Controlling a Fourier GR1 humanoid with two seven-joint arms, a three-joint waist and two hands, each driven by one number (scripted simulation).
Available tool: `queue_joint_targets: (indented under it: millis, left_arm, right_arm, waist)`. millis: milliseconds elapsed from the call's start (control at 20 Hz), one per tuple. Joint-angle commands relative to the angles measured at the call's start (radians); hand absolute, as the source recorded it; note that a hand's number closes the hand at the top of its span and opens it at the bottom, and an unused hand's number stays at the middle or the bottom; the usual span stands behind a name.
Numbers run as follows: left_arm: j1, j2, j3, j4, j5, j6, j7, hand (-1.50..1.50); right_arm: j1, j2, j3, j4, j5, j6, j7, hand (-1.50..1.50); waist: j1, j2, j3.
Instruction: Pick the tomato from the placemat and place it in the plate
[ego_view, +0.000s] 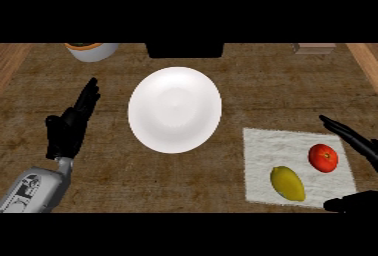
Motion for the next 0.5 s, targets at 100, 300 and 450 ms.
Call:
queue_joint_targets:
  millis: [100, 300, 450]
  left_arm:
    - [-0.014, -0.007, 0.020, 0.014, -0.006, -0.007, 0.010, 0.00]
    - [-0.037, -0.036, -0.013, 0.011, -0.040, 0.003, 0.028, 0.00]
    - [0.012, -0.017, 0.028, -0.008, -0.034, -0.025, 0.007, 0.00]
  right_arm:
    - [0.002, -0.199, -0.075, -0.129, 0.065, 0.084, 0.204, -1.50]
    - [-0.044, -0.321, -0.099, -0.093, 0.058, 0.233, 0.296, -1.50]
    - [-0.024, -0.314, -0.103, -0.175, 0.078, 0.272, 0.368, -1.50]
  waist:
    - [0.000, 0.000, -0.003]
    - [0.008, 0.003, -0.002]
    - [0.011, 0.001, -0.001]
